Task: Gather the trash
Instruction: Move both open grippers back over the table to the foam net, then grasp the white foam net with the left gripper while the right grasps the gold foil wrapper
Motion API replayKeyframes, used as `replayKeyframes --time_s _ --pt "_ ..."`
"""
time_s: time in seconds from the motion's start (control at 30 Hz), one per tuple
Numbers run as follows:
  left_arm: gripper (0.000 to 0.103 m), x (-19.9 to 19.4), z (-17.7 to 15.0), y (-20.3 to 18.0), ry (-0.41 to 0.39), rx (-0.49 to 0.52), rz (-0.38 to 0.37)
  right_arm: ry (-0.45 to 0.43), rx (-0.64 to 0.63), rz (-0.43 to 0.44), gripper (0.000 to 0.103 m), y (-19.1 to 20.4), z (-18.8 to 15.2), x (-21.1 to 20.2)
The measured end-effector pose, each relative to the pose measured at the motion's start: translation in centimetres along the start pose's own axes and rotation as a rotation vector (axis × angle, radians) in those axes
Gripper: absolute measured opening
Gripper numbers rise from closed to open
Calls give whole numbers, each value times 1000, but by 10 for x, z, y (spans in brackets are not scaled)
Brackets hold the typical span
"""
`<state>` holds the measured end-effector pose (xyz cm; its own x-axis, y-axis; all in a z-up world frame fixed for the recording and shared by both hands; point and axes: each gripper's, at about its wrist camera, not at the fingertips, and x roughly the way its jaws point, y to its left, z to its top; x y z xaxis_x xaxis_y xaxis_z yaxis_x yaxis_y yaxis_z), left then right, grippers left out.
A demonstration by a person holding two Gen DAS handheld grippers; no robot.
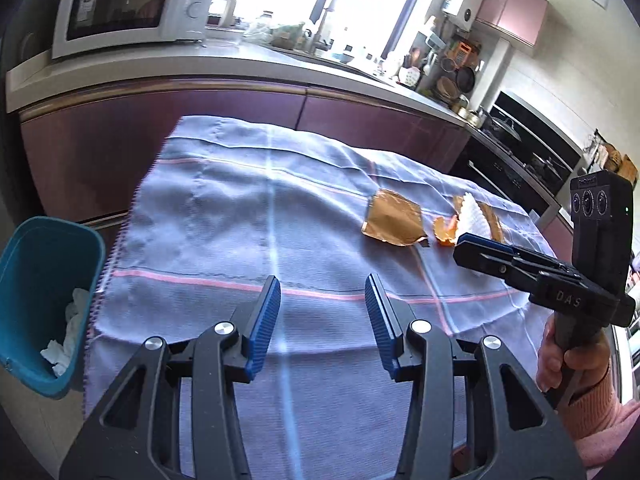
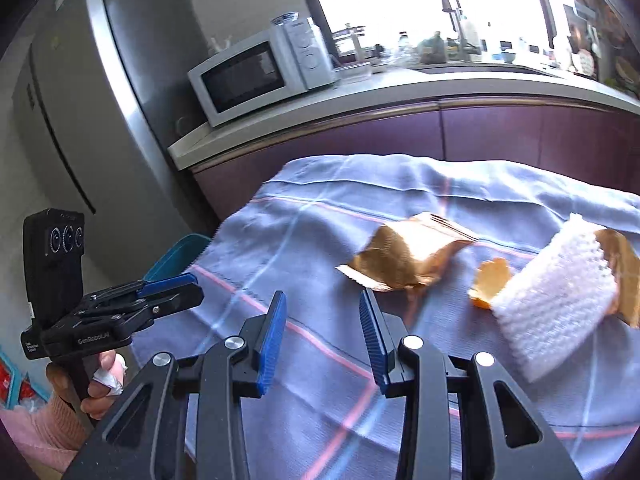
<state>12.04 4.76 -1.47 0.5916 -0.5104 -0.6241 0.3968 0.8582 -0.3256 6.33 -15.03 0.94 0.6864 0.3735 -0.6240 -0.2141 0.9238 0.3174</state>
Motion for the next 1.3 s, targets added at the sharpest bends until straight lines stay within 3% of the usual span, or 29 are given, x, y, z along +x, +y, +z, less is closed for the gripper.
replayKeyframes --time_s 0.2,0.47,0.8,1.07,1.3 --pt "43 35 9 -59 36 103 -60 -44 106 -103 36 -70 -15 -32" --pt "43 87 30 -126 89 212 -136 -90 214 -170 36 -127 -24 -50" --pt "44 148 58 -182 145 288 -152 -135 317 -250 36 -191 -23 -68" --pt "48 185 69 -211 193 356 -139 -130 389 -233 41 -225 -13 -56" --pt "54 212 67 -223 256 364 -146 -100 436 -158 42 -239 -5 -36"
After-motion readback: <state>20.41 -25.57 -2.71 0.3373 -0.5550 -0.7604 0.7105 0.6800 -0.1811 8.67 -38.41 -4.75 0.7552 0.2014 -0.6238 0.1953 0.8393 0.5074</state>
